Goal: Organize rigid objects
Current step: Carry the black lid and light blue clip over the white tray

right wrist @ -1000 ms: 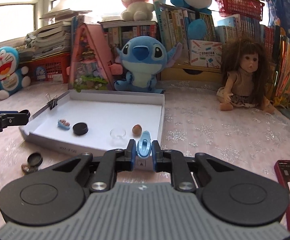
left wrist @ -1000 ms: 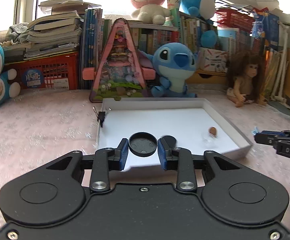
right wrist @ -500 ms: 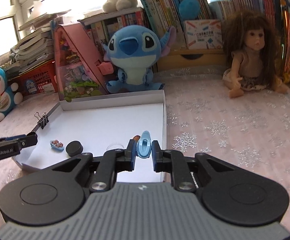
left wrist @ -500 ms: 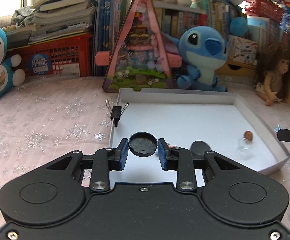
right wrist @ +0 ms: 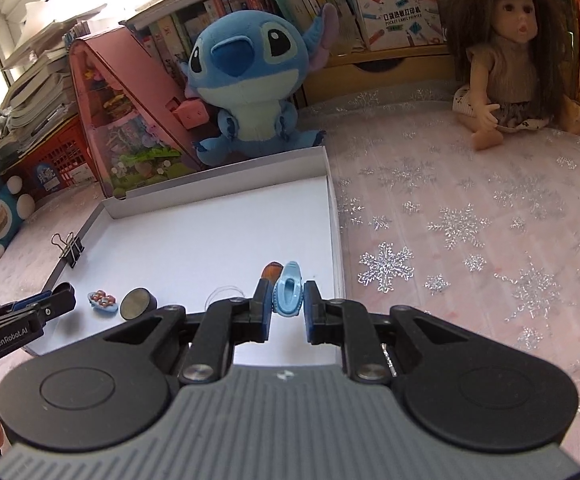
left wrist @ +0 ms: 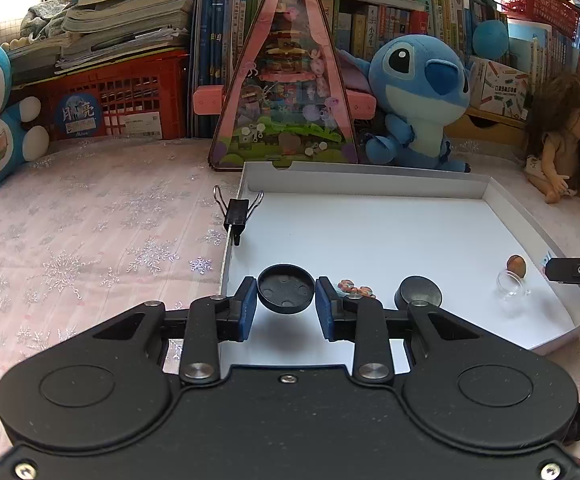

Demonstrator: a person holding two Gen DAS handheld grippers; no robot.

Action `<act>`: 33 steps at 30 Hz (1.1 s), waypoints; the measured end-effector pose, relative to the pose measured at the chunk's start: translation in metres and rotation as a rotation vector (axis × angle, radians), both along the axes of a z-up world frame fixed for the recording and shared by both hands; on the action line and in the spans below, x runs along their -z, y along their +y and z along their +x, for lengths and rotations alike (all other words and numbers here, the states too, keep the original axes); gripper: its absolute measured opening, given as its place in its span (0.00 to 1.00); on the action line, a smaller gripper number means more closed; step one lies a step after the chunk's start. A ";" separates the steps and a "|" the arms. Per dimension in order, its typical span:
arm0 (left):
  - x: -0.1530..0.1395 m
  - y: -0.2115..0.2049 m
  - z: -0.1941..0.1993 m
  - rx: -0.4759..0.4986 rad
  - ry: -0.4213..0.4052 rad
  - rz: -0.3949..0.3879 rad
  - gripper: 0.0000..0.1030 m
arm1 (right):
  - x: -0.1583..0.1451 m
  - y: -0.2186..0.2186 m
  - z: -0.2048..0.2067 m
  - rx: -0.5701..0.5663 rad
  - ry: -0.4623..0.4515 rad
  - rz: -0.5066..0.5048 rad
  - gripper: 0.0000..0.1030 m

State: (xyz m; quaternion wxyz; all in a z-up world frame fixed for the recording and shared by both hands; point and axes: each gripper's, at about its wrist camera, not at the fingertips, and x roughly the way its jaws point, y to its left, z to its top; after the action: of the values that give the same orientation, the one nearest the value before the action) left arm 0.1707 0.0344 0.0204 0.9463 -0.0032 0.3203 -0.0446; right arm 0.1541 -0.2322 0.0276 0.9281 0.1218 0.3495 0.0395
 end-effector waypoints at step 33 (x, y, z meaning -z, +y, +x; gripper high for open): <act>0.010 -0.012 0.010 0.016 0.032 0.031 0.29 | 0.008 0.015 0.009 -0.048 -0.006 -0.125 0.20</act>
State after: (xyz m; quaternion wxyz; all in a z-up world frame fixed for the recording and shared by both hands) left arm 0.1807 0.0223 0.0109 0.9406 0.0132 0.3360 -0.0471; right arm 0.1631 -0.2176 0.0200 0.9337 0.0550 0.3515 0.0400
